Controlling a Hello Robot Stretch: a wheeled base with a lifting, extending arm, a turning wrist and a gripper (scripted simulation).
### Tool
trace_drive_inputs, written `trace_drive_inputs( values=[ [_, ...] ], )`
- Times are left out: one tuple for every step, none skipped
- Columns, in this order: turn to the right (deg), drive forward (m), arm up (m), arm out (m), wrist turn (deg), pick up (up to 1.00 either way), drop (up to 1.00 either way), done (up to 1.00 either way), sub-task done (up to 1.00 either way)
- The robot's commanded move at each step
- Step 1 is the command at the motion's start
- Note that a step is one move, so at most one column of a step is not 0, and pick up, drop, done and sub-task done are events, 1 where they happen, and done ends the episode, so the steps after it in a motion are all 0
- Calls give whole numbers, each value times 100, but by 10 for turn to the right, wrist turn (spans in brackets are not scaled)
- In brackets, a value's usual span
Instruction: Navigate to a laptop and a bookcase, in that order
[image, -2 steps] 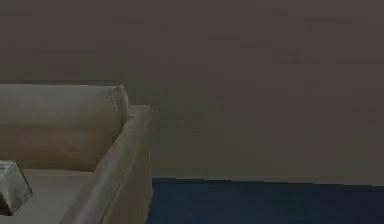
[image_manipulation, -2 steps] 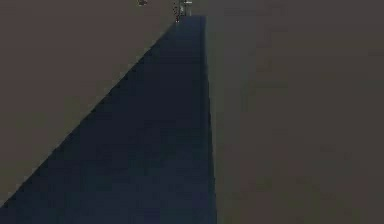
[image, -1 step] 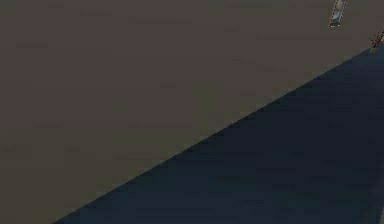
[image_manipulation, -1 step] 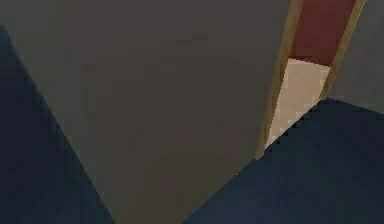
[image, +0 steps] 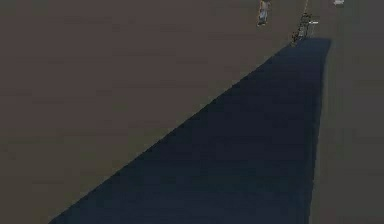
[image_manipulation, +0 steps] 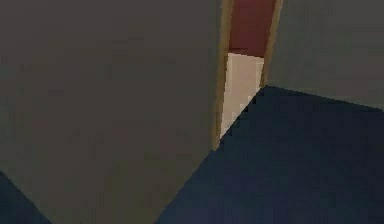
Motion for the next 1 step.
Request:
trace_drive_inputs(
  values=[
    [0, 55, 0, 0, 0, 0, 0, 0, 0]
  ],
)
